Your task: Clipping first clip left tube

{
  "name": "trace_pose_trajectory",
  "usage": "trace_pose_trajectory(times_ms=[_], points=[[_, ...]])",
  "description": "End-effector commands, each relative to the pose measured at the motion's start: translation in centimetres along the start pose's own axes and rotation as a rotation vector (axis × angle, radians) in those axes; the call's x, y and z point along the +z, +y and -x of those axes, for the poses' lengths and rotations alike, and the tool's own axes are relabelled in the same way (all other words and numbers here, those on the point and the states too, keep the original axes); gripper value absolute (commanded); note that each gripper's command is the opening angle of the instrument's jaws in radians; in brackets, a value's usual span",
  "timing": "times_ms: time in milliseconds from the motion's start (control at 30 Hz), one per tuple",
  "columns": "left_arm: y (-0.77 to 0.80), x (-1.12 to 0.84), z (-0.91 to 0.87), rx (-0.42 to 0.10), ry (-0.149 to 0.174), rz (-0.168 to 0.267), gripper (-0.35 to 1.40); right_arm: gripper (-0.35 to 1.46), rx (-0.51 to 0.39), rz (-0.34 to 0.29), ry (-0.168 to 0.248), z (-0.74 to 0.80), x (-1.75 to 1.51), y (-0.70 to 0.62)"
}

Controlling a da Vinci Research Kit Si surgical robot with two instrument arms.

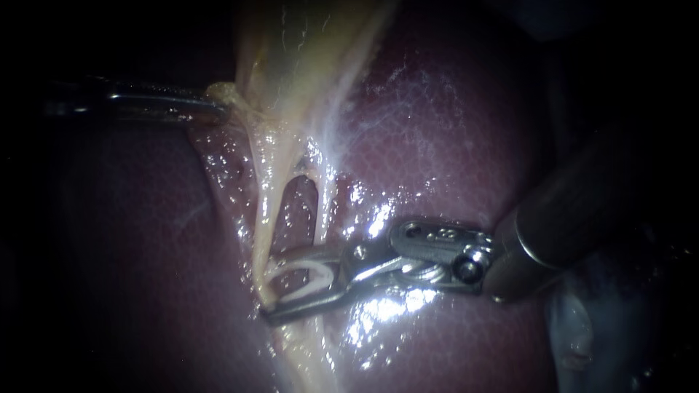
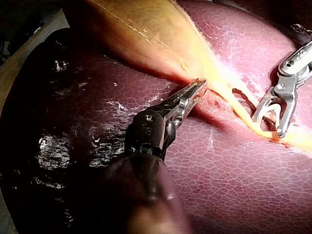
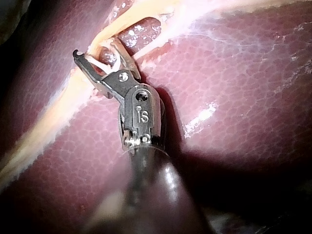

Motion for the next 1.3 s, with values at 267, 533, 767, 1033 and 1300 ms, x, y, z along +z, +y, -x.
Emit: trace_pose_trajectory(times_ms=[267,533,767,1033,1300], points=[[0.00,0.00,0.00,0.000,0.000,-0.001,-0.35,0.50,0.000,-0.006,-0.001,-0.02,-0.05,-0.09],[0.01,0.00,-0.01,0.001,0.000,-0.002,-0.35,0.50,0.008,-0.003,0.006,-0.16,-0.28,-0.27],[0.01,0.00,-0.01,0.001,0.000,-0.002,-0.35,0.50,0.018,0.013,0.018,-0.27,-0.52,-0.32],[0.01,-0.01,-0.01,0.001,0.000,-0.002,-0.35,0.50,0.024,0.021,0.021,-0.21,-0.64,-0.26],[0.01,-0.02,-0.01,0.001,0.000,-0.003,-0.35,0.50,0.034,0.030,0.021,-0.06,-0.61,-0.13]])
